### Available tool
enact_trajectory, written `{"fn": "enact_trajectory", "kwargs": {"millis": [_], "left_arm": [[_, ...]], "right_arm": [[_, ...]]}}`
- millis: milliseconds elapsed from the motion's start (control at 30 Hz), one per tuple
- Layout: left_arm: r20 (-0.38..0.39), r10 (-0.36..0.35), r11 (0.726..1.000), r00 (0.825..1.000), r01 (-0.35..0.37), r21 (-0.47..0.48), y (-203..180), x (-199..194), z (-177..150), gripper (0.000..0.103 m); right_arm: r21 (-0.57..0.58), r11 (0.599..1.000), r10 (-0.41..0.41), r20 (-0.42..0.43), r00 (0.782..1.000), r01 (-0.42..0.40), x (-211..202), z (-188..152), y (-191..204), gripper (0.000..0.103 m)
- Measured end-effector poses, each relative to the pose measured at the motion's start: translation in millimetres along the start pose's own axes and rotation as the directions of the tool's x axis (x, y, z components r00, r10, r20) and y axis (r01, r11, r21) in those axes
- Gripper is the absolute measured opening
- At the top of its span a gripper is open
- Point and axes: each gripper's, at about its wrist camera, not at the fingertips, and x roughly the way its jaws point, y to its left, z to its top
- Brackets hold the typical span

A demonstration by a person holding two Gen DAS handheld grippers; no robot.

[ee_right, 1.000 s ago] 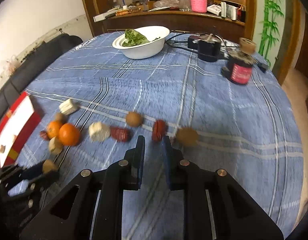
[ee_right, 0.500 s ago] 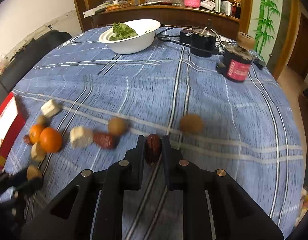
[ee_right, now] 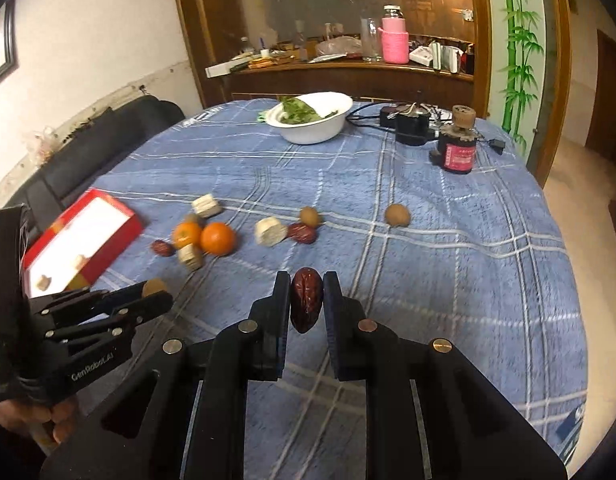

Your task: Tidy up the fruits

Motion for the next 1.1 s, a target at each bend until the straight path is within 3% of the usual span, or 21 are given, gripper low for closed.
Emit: {"fn": "enact_trajectory", "kwargs": {"millis": [300, 433, 667, 1100], "left_arm": [[-0.002, 0.061, 0.998, 0.998, -0.061, -0.01, 11, -22, -14, 0.023], [-0.001, 0.01, 0.999, 1.0, -0.01, -0.044, 21, -30, -21, 0.023], [0.104, -0.096, 0.992, 0.99, 0.103, -0.068, 40, -63, -29, 0.023], [0.106, -0.052, 0.995, 0.993, 0.06, -0.074, 48, -71, -35, 0.023]], "right_arm": [[0.003, 0.997, 0.077, -0.016, 0.997, -0.077, -5, -20, 26, 0.015], [-0.006, 0.995, 0.103, -0.006, 0.995, -0.103, -12, -24, 39, 0.015], [-0.007, 0.992, 0.127, 0.021, 0.992, -0.127, -27, -30, 52, 0.015], [-0.027, 0.985, 0.174, 0.027, 0.984, -0.173, -34, -33, 72, 0.015]]}}
